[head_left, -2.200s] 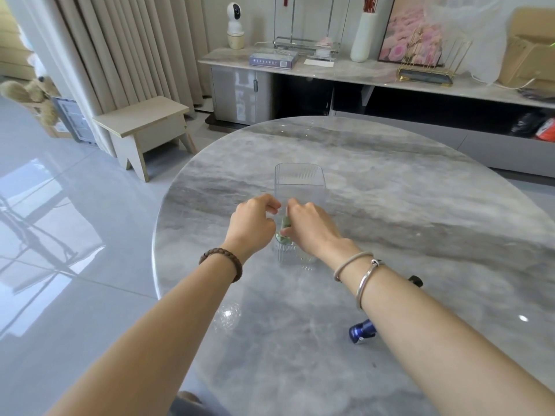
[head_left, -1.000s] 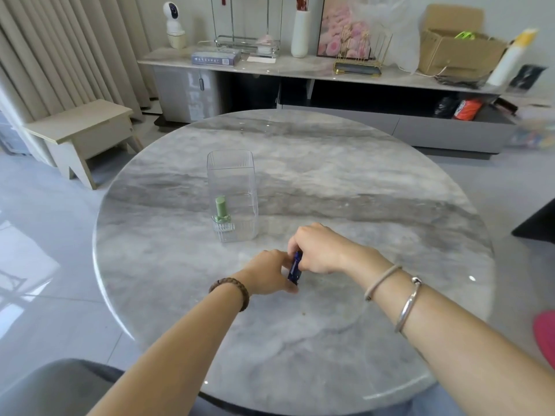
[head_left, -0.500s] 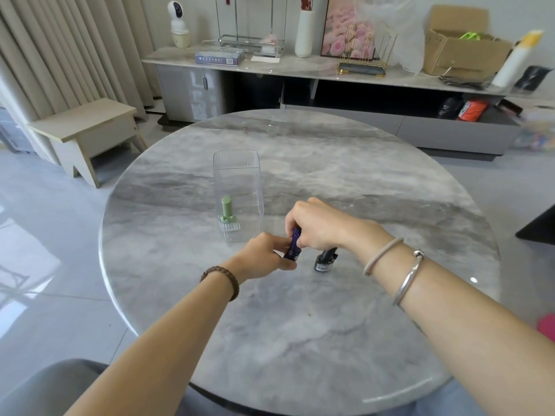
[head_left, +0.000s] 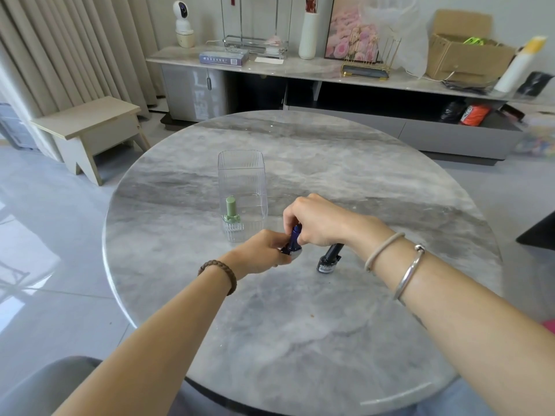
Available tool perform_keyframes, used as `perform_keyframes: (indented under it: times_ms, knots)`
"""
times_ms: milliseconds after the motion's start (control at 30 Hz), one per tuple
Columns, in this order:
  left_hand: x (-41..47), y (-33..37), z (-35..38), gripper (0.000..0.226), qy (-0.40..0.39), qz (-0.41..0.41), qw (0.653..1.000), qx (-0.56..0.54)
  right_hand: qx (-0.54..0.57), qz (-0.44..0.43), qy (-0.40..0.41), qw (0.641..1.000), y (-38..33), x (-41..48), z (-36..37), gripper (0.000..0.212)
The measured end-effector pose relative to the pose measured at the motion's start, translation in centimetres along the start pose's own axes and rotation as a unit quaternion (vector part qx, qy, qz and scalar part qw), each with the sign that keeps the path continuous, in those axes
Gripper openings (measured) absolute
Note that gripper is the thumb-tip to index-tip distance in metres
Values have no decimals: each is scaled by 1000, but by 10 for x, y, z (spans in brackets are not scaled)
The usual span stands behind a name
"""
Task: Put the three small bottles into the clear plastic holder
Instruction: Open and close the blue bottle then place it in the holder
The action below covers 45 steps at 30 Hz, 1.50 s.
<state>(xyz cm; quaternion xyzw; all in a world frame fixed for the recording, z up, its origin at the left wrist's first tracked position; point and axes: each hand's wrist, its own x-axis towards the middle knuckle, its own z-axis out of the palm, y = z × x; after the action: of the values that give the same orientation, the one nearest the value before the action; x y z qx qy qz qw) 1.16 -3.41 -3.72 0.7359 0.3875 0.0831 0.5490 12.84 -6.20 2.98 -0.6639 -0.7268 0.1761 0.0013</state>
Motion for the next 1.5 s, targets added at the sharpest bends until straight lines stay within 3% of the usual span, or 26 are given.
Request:
perform_keyframes:
  times_ms: [100,200,367,467,567,667,767,900,1000,1067,1167,1200,1333,1500]
  knots:
    - [-1,2,-1,10,0,-3,1000,-8,12,-10,5,1000,-1,-1,-1,27]
    - [1,0,-2,17,-3,0,1000,-2,5,-1,4,1000,0,0,0,10]
    - [3,1,1,23,13,22,999,-28,-33,61,31,997,-1,3,-4,56]
    - [4,1,1,16,25,21,999,-12,-25,29,3,999,-2,2,-6,26]
    - [4,0,2,18,19,23,1000,-3,-36,19,0,999,-2,0,-6,17]
    - [4,-3,7,20,17,14,1000,20,-93,33,0,995,-5,-2,-7,28]
    - [5,-4,6,15,27,18,999,9,-79,48,-22,996,-3,-2,-9,39]
    - [6,-5,1,13,39,31,998,30,-77,43,-33,996,0,-2,-6,28]
    - [7,-6,1,17,40,37,998,17,-97,71,-1,993,-4,-2,-8,55]
    - [8,-6,1,9,38,32,999,4,-89,63,-6,994,-4,-1,-9,48]
    - [9,-5,0,8,32,32,999,12,-74,30,-24,997,-1,-1,-8,19]
    - [10,-5,1,8,33,33,999,16,-78,30,-16,996,-1,-1,-6,17]
    - [11,-6,1,12,59,37,998,10,-111,60,42,991,-3,3,-1,51]
    - [9,-3,-3,4,73,45,995,-45,-33,10,21,999,5,9,4,19]
